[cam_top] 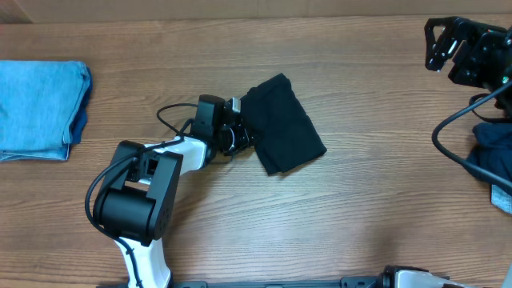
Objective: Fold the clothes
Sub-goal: 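Lift the black bundle with the left gripper and carry it leftward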
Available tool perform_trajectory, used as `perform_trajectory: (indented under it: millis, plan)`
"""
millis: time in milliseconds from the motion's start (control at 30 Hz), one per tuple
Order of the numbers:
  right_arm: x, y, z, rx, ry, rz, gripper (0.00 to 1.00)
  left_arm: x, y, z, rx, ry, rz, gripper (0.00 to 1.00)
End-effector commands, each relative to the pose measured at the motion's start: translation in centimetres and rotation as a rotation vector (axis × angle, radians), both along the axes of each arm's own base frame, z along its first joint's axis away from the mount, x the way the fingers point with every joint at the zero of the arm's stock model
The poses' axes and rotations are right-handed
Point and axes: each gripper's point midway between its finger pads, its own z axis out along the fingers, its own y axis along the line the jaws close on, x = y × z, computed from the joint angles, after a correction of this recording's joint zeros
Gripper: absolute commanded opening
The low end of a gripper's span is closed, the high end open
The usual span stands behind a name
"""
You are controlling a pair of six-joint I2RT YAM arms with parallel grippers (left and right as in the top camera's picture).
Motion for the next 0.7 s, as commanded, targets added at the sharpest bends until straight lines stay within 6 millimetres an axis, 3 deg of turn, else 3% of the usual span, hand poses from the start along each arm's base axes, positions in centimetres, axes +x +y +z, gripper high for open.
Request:
perform_trajectory:
  millis: [0, 333, 667]
  plan:
    - [-0.2, -0.2, 0.4, -0.007, -0.015, -0.007, 1.0, 0.8, 0.3, 0.5, 0.005, -0.032, -0.011, 0.04]
    - [-0.2, -0.2, 0.4, -0.007, -0.015, -0.007, 1.0, 2.3, 0.6, 10.2, -0.003, -0.26, 0.003, 0.04]
    - [-0.2, -0.2, 0.4, -0.007, -0.015, -0.007, 1.0, 2.3, 1.2, 14.7, -0.007, -0.35, 0.04, 0.04]
